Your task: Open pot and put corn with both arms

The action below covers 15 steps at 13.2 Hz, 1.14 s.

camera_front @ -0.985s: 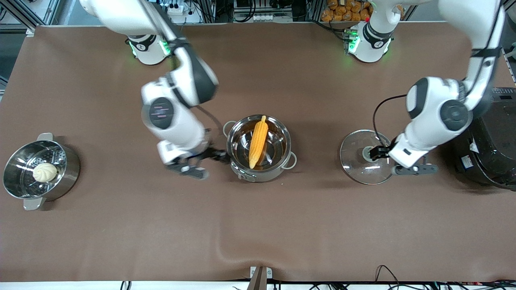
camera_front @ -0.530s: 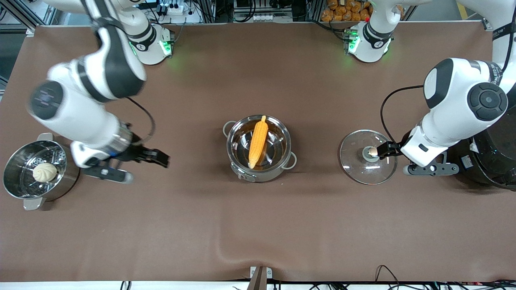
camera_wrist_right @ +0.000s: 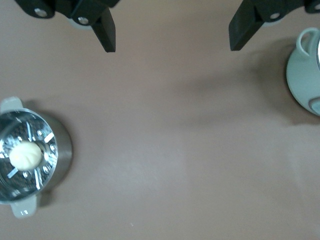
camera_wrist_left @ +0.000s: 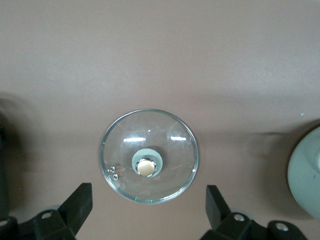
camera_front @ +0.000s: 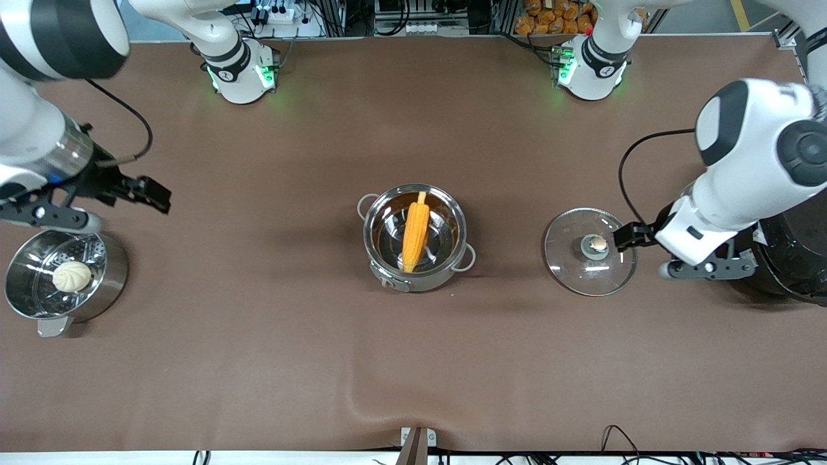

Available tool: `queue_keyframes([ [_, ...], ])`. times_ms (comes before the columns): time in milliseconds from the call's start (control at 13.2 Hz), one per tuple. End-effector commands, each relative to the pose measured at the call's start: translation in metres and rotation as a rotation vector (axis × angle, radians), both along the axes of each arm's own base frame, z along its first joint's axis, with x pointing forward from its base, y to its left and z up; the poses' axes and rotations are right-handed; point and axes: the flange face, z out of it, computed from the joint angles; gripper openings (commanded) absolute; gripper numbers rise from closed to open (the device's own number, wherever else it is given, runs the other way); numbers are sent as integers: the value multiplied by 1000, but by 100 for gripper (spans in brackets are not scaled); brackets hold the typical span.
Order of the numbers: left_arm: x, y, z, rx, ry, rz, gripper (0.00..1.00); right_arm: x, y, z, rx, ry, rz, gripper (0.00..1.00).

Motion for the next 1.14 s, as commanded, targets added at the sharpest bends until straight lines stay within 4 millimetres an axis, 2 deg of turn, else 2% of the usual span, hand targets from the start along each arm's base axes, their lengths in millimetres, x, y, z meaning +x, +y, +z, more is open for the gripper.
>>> queue_keyframes([
  [0, -3, 7, 19, 17, 45, -8, 100, -6, -41, 33, 19, -22, 38, 100],
  [76, -4, 11, 20, 20, 59, -15, 100, -7, -60, 35, 39, -22, 58, 100],
  [227, -6, 18, 41, 22, 40, -28, 100, -8, -85, 38, 56, -30, 96, 100],
  [455, -8, 26, 42, 28, 61, -20, 100, -10, -110, 46, 53, -40, 69, 100],
  [758, -18, 34, 59, 88, 55, -30, 100, -13, -112, 45, 53, -21, 71, 100],
  [909, -31, 40, 92, 113, 5, -26, 100, -14, -110, 45, 49, -7, 78, 100],
  [1061, -45, 44, 112, 119, 0, -15, 100, -13, -109, 51, 57, -22, 76, 100],
])
